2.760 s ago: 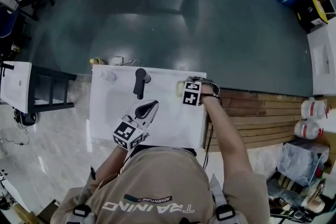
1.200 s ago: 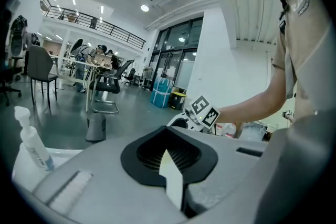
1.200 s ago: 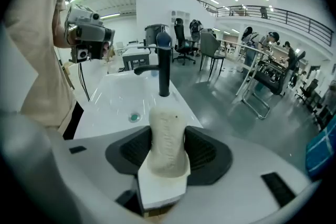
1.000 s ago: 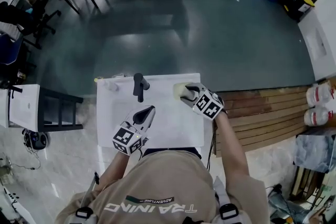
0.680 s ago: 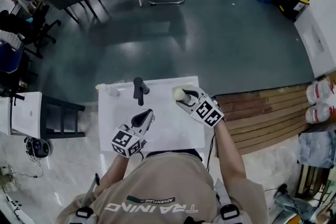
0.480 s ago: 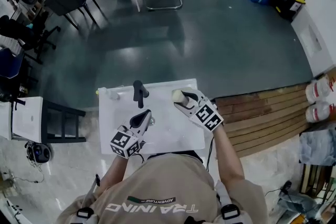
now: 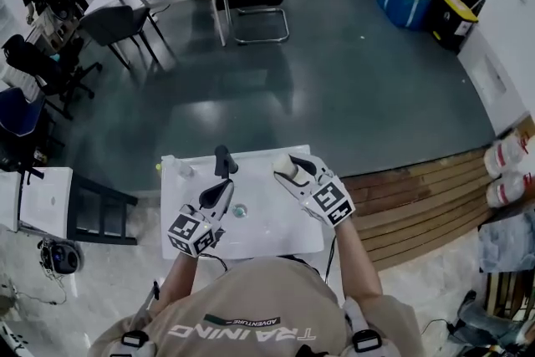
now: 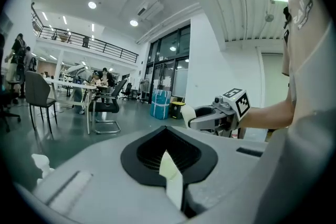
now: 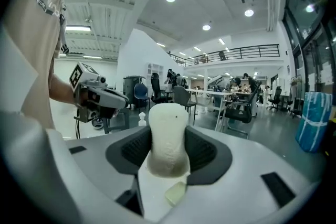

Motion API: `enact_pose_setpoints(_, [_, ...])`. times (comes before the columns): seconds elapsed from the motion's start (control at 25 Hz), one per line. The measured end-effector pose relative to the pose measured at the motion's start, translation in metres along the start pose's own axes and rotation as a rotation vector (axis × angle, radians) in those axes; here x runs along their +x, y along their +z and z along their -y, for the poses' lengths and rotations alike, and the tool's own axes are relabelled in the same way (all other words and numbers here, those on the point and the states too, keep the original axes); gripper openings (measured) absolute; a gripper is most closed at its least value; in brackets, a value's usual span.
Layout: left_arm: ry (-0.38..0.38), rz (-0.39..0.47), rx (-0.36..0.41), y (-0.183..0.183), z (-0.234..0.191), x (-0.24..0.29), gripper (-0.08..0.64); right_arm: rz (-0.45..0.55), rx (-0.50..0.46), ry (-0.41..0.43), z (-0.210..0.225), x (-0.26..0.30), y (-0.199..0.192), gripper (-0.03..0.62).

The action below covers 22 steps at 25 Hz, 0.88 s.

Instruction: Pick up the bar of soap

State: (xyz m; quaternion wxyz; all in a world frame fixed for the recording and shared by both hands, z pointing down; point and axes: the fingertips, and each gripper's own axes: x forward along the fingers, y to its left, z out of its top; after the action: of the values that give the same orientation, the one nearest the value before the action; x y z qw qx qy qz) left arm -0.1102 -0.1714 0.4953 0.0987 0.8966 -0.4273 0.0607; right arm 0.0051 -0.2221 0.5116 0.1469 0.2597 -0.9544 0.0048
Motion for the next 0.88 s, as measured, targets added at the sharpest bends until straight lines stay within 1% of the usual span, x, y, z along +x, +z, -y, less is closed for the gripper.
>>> enact_pose_setpoints(0.12, [0.004,0.010,0.026,0.010,-0.007,-0.002,-0.005,0.041,0.008,-0.022,0.001,-0.003,0.017,0.192])
enact_pose_setpoints(0.24, [0.012,0.022,0.047,0.019,-0.014,-0.001,-0.003,0.055,0.011,-0.027,0.000,-0.005,0.025,0.192])
enact_pose_setpoints(0.44, [0.017,0.053,0.098,0.047,-0.017,0.005,-0.005,0.120,0.052,-0.043,0.007,-0.015,0.042,0.192])
enact_pose_setpoints(0.68, [0.015,0.099,0.158,0.076,-0.023,0.003,-0.004,0.197,0.060,-0.080,0.018,-0.017,0.072,0.192])
enact_pose_setpoints(0.88, [0.016,0.124,0.173,0.094,-0.029,0.000,-0.003,0.246,0.052,-0.084,0.018,-0.018,0.096,0.192])
